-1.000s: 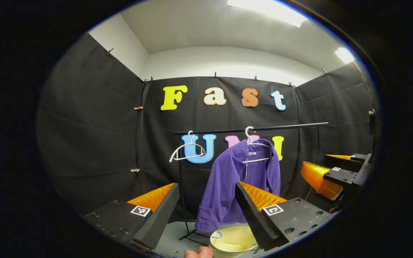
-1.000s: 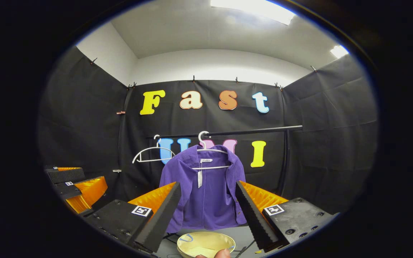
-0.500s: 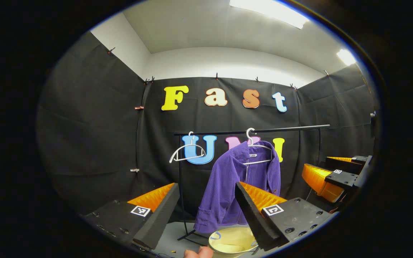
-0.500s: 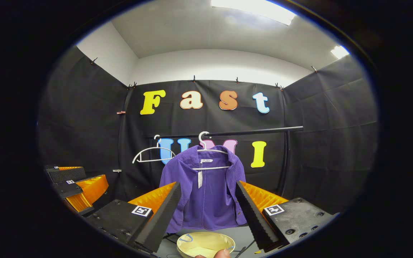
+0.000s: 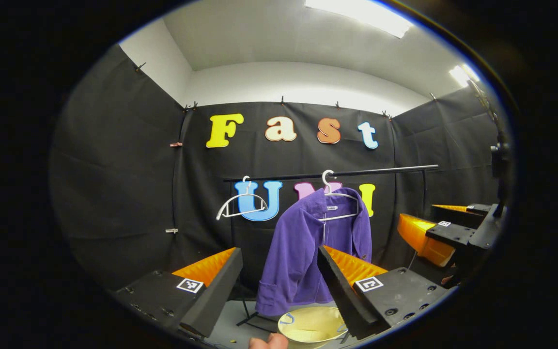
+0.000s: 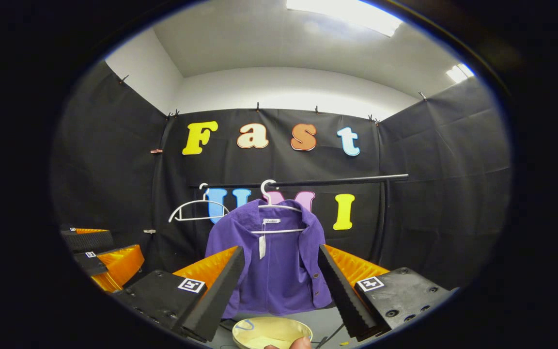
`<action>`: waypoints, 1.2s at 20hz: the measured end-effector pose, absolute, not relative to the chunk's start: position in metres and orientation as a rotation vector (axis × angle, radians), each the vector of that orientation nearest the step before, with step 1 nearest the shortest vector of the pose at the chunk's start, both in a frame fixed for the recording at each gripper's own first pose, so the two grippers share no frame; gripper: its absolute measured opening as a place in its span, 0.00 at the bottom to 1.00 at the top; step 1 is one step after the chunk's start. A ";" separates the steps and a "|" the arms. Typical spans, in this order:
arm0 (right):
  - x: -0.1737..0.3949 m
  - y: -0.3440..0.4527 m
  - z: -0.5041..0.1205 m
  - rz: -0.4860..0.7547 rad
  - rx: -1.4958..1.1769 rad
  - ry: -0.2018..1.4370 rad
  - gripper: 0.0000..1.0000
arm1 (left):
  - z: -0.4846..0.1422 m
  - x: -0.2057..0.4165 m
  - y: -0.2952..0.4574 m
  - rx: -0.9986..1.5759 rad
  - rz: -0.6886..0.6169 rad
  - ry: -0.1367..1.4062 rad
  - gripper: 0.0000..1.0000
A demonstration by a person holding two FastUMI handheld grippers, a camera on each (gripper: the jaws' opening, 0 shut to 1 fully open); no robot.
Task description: Grasp the clothes on the hanger with both hands and then place them into the laundry hamper below.
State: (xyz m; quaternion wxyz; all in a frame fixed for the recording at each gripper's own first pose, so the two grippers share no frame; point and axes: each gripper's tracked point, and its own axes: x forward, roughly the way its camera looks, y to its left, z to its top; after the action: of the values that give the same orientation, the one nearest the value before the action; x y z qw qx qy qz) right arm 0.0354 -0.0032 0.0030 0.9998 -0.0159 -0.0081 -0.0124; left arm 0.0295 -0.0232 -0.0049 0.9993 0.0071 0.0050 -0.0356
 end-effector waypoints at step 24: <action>0.365 -0.078 -0.134 -0.029 -0.040 0.026 0.98 | -0.061 0.223 -0.093 0.078 0.094 0.063 0.96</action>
State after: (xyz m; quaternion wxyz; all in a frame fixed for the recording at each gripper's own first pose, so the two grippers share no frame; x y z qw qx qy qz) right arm 0.3654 -0.0776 -0.1338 0.9996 -0.0201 0.0128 -0.0144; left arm 0.2229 -0.0927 -0.0608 0.9977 0.0388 0.0312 0.0470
